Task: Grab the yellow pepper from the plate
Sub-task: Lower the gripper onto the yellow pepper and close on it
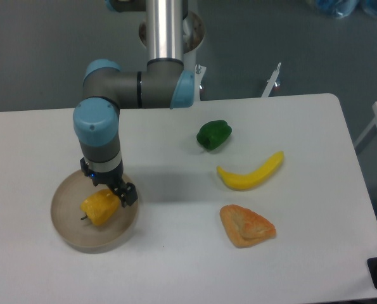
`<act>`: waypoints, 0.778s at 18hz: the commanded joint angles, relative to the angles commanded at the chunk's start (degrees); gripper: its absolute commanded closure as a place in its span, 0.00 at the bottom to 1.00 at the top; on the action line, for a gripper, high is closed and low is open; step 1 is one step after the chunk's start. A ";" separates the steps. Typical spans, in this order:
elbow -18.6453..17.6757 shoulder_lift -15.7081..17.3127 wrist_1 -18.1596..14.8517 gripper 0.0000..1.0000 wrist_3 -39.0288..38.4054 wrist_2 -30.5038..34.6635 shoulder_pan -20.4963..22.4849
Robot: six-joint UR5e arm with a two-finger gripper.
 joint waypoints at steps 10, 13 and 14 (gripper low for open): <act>0.17 -2.46 0.26 0.00 0.18 0.53 -1.23; 0.09 -2.90 0.44 0.00 0.18 0.53 -1.23; 0.26 -3.25 0.70 0.00 0.18 0.53 -1.23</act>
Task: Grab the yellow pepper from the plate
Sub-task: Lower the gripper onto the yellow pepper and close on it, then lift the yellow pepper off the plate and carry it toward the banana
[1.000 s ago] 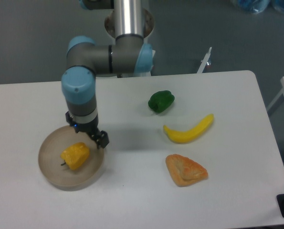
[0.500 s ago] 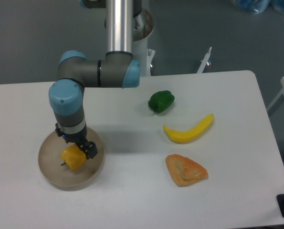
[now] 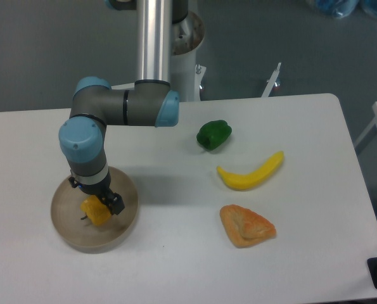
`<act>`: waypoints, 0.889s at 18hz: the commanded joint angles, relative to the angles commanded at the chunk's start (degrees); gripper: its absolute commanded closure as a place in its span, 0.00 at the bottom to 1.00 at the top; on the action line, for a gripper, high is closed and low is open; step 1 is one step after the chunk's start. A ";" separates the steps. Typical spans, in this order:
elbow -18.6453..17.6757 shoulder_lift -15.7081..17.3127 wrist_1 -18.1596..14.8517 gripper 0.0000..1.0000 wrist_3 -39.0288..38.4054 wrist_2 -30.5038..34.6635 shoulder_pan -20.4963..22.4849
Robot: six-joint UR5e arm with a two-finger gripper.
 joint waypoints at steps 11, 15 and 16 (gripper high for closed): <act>1.23 4.12 -0.52 1.00 0.79 -0.09 0.87; 2.64 7.11 -1.14 1.00 1.05 -0.44 4.30; 2.81 7.29 -1.23 1.00 1.05 -0.44 5.52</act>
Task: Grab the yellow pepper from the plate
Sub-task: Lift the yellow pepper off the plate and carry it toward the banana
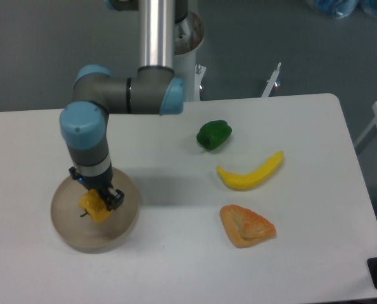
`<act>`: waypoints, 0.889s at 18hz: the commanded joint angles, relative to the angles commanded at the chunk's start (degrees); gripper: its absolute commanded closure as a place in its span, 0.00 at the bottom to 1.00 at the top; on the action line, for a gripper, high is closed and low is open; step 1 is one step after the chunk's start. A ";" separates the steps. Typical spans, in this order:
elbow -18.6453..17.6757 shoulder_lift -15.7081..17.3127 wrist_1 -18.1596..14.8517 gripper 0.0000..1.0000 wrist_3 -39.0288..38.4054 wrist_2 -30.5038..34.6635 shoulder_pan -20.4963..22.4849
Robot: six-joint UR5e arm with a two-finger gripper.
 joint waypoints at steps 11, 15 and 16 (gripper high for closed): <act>7.47 -0.08 -17.58 0.96 17.92 0.26 14.33; 7.65 -1.49 -17.58 0.98 26.08 0.44 19.08; 7.65 -1.67 -17.49 0.98 28.02 0.70 19.69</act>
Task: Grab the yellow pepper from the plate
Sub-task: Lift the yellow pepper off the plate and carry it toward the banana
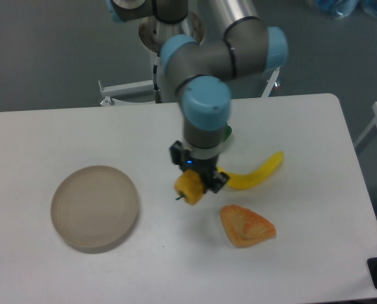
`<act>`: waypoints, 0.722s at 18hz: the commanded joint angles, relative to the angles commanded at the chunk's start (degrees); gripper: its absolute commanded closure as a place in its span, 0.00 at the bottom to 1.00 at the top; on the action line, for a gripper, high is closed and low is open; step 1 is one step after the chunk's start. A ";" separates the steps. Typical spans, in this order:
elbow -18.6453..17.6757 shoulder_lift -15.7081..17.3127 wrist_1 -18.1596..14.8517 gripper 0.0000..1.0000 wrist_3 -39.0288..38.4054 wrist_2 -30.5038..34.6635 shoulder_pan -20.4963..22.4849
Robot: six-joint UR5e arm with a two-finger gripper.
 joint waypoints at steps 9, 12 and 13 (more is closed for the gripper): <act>2.02 -1.94 -0.09 0.96 8.01 4.57 2.99; 2.54 -2.02 0.61 0.97 10.65 3.70 3.17; 2.90 -2.20 0.88 0.97 11.00 3.17 3.17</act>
